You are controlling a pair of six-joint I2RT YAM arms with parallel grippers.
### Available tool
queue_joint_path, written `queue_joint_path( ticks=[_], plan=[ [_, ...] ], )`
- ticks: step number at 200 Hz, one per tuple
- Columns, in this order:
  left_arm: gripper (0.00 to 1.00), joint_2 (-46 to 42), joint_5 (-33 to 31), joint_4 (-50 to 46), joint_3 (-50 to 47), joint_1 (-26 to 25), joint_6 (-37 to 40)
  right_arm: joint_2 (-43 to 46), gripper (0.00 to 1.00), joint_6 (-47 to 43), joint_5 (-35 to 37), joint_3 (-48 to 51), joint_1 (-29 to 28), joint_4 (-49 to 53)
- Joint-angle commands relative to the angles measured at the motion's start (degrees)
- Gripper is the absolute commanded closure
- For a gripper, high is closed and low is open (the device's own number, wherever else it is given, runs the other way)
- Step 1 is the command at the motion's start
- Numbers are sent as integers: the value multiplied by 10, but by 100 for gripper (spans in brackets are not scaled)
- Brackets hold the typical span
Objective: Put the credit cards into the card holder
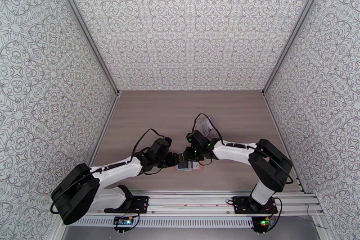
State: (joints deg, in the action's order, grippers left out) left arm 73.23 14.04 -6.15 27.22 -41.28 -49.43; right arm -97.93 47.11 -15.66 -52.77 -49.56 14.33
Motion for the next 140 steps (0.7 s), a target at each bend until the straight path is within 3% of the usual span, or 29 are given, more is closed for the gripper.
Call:
queue_joint_path(
  ticks=[1,140],
  plan=[
    [62,-3,-2,3,8,-3,-1,-11,80,1,0,7,-5,-2],
    [61,4,-2,10,17,-6,-2,-15,80,1,3,20,-6,-7]
  ],
)
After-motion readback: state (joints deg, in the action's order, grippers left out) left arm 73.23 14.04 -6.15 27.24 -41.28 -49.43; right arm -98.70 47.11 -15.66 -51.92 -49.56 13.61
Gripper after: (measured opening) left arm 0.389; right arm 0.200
